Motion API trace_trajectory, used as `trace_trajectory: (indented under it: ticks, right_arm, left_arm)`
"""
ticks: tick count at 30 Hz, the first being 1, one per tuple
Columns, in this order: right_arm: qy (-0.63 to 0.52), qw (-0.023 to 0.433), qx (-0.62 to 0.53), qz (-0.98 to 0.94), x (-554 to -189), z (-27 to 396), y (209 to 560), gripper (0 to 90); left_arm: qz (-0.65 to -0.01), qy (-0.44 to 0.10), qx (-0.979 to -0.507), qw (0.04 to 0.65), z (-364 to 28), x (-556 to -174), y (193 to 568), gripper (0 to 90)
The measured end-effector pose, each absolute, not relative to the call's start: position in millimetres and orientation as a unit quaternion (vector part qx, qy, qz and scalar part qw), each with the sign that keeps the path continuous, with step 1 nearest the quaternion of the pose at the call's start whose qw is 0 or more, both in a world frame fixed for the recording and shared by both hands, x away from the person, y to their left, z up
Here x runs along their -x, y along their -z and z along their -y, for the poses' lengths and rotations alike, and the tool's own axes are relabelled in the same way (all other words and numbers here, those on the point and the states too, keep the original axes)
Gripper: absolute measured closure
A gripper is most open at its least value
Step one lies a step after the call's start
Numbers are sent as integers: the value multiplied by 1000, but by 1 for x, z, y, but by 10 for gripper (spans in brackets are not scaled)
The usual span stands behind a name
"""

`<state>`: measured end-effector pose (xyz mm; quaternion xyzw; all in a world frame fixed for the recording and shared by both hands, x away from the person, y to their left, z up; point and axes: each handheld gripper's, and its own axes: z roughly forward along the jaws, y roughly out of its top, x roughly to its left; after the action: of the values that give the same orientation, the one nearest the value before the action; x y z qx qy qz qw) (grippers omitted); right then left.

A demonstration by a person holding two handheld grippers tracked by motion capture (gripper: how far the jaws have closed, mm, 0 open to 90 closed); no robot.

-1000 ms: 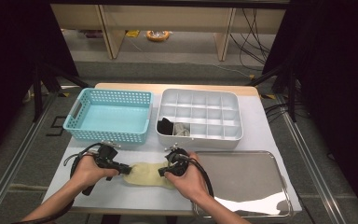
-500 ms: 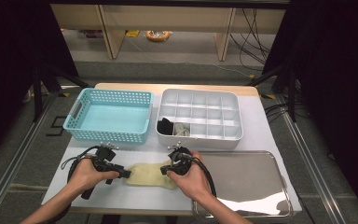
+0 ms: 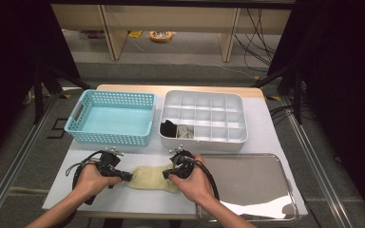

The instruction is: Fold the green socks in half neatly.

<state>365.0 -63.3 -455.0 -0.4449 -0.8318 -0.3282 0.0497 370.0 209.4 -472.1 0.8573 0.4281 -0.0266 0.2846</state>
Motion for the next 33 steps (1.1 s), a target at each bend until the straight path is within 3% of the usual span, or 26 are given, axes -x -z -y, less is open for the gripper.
trace_trajectory:
  ticks: [6, 33]
  right_arm:
    - [329, 54, 444, 832, -367, 56, 458, 863]
    - [326, 75, 441, 833, -374, 23, 480, 900]
  left_arm:
    - [-445, 42, -830, 333, -207, -369, 458, 863]
    - [-418, 73, -838, 343, -196, -374, 422, 863]
